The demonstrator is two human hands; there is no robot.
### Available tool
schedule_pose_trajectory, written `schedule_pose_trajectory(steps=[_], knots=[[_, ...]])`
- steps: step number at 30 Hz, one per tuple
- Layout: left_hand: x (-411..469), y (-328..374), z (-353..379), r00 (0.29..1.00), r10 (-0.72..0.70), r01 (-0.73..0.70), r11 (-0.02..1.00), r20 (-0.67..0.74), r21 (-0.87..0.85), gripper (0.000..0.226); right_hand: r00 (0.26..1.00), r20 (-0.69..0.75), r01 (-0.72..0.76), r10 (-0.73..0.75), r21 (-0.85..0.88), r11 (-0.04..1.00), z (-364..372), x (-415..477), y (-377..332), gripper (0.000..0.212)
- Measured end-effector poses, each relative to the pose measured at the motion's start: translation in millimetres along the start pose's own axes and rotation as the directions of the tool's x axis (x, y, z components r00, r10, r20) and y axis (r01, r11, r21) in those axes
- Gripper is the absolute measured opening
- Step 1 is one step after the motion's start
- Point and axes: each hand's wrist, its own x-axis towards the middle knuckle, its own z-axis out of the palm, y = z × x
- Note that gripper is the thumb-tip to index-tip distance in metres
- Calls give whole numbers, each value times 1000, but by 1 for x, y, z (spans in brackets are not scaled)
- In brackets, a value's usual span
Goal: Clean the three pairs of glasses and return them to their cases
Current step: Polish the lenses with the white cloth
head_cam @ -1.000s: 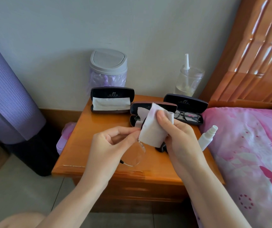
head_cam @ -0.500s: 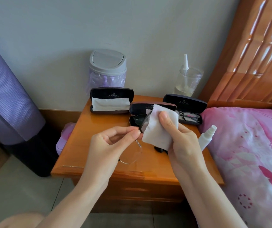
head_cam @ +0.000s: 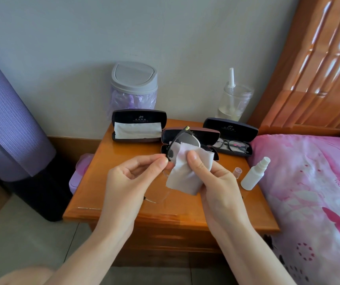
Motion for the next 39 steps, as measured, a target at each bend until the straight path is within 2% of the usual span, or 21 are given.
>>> schedule_pose_trajectory(steps=[2, 6, 12, 18, 22, 26, 28, 30, 31, 33, 34, 36, 39], knots=[[0, 0, -1, 1000, 5, -5, 1000, -5, 3, 16, 1000, 11, 3, -3, -29, 1000, 1, -1, 0, 50], [1, -1, -3, 1000, 4, -4, 1000, -16, 24, 17, 999, 40, -3, 5, -53, 999, 2, -3, 1, 43], [2, -1, -3, 999, 31, -31, 997, -8, 68, 14, 999, 14, 48, -47, -143, 988, 3, -2, 0, 42], [2, 3, -3, 996, 89, -92, 989, 30, 116, 13, 999, 34, 41, -38, -105, 994, -1, -2, -5, 40], [5, 4, -8, 995, 99, -101, 988, 22, 120, 12, 997, 55, 54, -46, -165, 985, -5, 0, -4, 39], [12, 8, -13, 994, 104, -106, 987, 26, 120, 18, 997, 81, 39, -18, -274, 961, -20, 10, -5, 29], [17, 12, -18, 994, 101, -104, 988, 32, 112, 14, 995, 103, 45, -5, -384, 922, -27, 16, -4, 15], [21, 14, -23, 994, 100, -106, 986, 53, 129, 10, 989, 146, 85, -1, -566, 820, -30, 22, -1, 8], [22, 15, -25, 993, 97, -106, 983, 68, 150, 9, 986, 169, 121, -10, -667, 735, -31, 25, 3, 9], [23, 16, -27, 990, 93, -113, 974, 107, 196, 7, 981, 163, 195, -107, -793, 577, -32, 31, 8, 23], [24, 17, -28, 987, 97, -123, 967, 125, 222, 7, 970, 143, 232, -198, -794, 562, -33, 32, 6, 28], [23, 19, -29, 980, 112, -155, 946, 163, 284, 7, 921, 121, 348, -371, -686, 639, -33, 32, -6, 25], [22, 22, -30, 962, 142, -224, 897, 232, 382, 6, 889, 159, 445, -429, -512, 735, -31, 32, -27, 24]])
